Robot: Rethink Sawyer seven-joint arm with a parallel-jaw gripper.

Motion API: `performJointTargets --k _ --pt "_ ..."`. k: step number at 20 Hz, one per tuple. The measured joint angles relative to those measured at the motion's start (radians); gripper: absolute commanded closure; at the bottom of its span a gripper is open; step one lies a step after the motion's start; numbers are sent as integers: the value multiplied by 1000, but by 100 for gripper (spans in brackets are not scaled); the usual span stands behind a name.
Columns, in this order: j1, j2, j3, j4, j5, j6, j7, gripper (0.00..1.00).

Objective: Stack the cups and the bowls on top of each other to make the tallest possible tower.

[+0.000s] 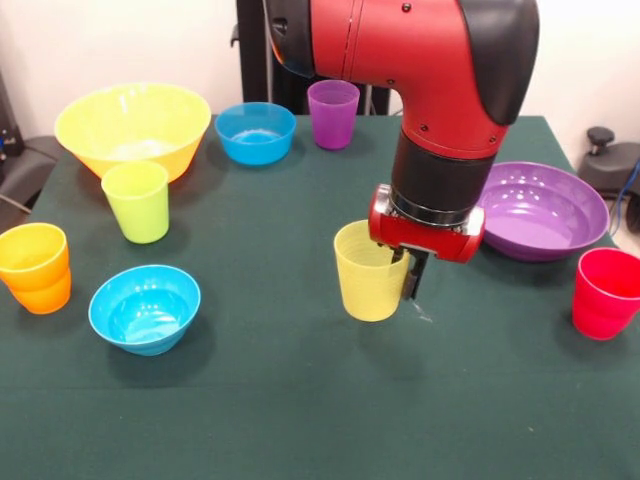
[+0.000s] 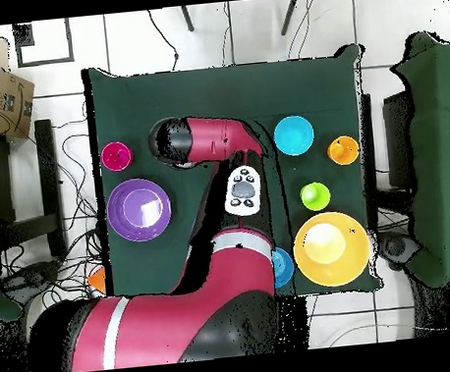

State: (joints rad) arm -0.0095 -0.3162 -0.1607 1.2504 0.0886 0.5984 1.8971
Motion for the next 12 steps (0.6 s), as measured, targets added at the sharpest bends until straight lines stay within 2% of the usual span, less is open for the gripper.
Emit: performJointTargets --k 12 --pt "0 15 3 0 0 0 0 100"
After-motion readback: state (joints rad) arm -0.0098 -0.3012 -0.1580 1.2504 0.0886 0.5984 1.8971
